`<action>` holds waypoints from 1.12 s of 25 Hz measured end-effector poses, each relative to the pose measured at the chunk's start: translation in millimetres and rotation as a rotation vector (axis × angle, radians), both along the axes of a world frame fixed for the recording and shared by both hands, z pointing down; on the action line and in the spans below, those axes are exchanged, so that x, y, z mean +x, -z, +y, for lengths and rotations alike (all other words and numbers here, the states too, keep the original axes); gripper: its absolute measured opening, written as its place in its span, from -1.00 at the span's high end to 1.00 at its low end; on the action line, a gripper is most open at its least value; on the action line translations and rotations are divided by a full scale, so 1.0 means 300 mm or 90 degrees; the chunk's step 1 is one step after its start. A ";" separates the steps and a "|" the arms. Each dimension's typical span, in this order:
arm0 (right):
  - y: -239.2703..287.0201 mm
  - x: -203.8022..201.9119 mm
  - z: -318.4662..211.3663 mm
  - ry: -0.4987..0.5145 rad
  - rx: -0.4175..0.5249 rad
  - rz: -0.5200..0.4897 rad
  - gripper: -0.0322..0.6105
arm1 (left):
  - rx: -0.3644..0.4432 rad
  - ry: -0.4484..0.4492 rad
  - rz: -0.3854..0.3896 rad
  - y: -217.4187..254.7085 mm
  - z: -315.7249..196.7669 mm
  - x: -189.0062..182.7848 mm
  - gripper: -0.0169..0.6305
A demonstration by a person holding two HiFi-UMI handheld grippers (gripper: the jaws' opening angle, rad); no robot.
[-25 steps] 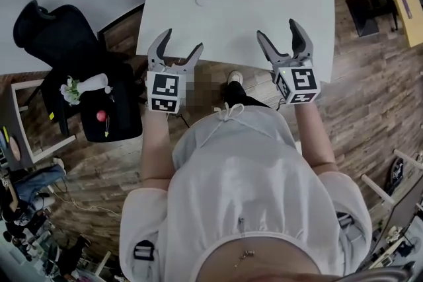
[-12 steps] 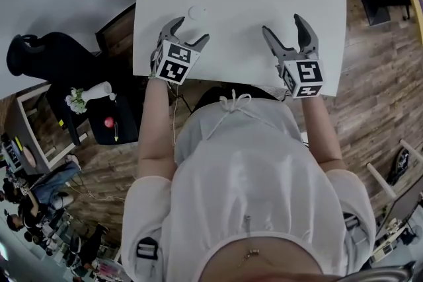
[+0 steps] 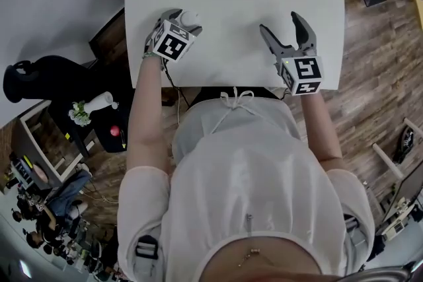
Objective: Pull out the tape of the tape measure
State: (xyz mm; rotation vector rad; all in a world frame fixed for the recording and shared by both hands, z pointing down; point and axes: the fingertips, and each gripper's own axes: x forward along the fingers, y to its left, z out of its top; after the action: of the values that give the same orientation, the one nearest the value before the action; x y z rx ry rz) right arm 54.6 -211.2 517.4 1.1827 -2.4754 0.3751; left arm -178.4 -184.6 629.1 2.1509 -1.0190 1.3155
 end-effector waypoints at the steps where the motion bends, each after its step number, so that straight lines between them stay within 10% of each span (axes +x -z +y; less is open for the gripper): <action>1: 0.001 -0.004 -0.006 -0.004 -0.003 0.000 -0.30 | -0.010 -0.009 -0.001 -0.011 -0.007 -0.001 -0.15; 28: 0.072 -0.134 -0.012 -0.003 -0.009 0.023 -0.21 | -0.024 -0.132 0.001 0.023 0.016 0.030 0.25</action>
State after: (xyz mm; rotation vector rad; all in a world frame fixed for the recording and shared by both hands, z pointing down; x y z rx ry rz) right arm 14.4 -214.7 495.8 1.1797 -2.4349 0.3693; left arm -169.4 -179.9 622.3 2.2778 -0.7808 1.4114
